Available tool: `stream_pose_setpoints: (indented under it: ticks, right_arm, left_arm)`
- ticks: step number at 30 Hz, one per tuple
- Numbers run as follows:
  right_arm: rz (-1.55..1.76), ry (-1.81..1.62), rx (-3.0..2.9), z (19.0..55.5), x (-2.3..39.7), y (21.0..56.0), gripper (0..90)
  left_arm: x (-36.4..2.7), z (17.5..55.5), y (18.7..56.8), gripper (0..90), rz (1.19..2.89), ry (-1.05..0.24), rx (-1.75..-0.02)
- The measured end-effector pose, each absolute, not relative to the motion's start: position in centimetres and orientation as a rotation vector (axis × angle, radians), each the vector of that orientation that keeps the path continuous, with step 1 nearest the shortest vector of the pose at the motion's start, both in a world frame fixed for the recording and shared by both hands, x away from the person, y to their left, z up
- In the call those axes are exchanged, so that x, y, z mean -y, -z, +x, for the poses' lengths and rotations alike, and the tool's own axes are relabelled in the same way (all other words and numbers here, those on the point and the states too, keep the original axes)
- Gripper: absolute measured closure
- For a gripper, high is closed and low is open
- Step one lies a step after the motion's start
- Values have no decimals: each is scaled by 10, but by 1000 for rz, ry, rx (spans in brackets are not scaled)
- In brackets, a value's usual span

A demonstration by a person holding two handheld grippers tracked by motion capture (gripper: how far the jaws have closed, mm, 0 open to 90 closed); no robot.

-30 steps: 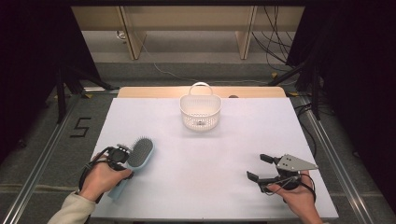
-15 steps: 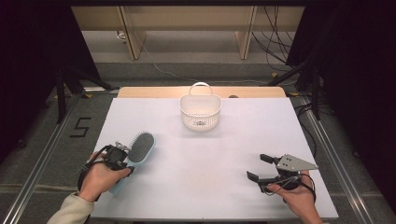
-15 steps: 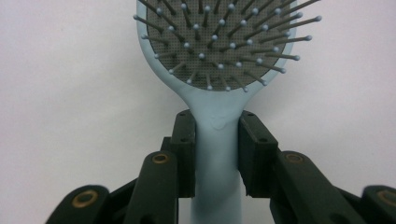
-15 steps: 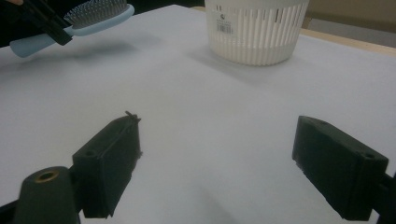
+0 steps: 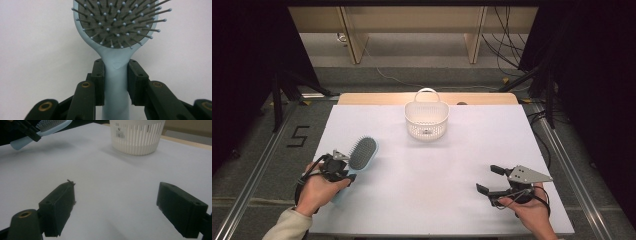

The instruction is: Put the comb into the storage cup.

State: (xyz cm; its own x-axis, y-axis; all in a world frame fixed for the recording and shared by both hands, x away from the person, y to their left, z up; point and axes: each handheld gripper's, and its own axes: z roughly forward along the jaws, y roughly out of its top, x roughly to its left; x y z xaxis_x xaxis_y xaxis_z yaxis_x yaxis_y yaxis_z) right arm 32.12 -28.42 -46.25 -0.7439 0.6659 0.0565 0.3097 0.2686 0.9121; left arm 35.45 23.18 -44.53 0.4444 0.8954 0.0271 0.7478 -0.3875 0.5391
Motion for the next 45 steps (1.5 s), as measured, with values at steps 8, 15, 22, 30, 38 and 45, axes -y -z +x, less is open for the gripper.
stream_pose_setpoints:
  ticks: [8,15,22,30,38,45]
  right_arm:
    - [889,-1468,-2207,321,284,463,161]
    - [890,-1468,-2206,321,284,463,161]
    - [890,-1469,-2206,321,284,462,161]
    - [887,-1473,-2206,321,284,463,159]
    - [884,-1476,-2205,321,284,462,157]
    - [882,-1476,-2202,321,284,463,155]
  left_arm:
    - [-234,355,444,702,2231,-467,-1332]
    - [-235,354,444,702,2207,-491,-1308]
    - [-234,354,445,702,2197,-477,-1288]
    - [-234,354,444,702,2178,-511,-1272]
    - [-234,354,443,702,2151,-525,-1261]
    - [-233,354,441,702,2129,-544,-1238]
